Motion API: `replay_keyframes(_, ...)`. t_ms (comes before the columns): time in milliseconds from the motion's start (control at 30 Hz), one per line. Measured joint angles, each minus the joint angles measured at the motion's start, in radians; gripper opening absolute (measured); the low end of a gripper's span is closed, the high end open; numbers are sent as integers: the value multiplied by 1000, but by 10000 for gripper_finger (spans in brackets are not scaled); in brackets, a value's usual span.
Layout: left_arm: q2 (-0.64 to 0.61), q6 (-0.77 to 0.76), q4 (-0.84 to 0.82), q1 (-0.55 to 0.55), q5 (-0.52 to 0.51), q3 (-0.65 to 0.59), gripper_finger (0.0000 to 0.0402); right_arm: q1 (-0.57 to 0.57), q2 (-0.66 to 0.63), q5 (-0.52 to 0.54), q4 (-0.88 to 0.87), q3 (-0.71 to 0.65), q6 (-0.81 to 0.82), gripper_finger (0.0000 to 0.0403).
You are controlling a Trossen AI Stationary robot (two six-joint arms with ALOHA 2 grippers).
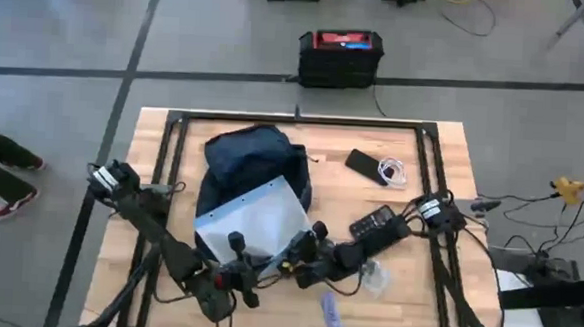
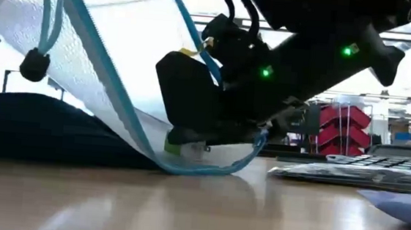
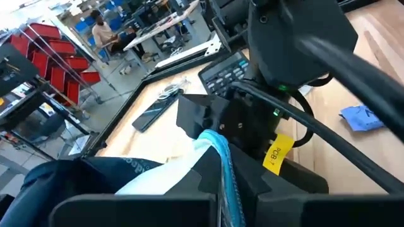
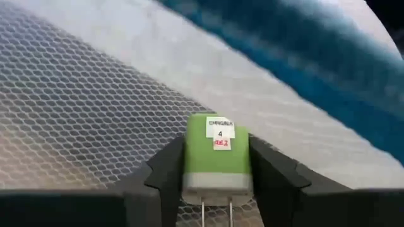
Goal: Unpack backpack
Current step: Remove the green charger adapter from the white zip bag
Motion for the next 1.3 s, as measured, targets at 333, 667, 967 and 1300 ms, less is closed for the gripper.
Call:
replay_keyframes(333, 1, -158, -68, 13, 3, 0, 0, 56, -103, -129, -8, -2, -180, 124)
replay_keyframes(667, 39, -241, -136, 23, 2, 0, 0, 138, -324, -475, -275, -2, -275, 124)
replay_keyframes(967, -16, -207, -161, 24, -66, 16, 0, 219, -454, -415, -731, -38, -88, 124)
replay_keyframes(1300, -247, -59, -166, 23, -273, 26, 0, 152, -488, -261, -555, -360, 158, 124)
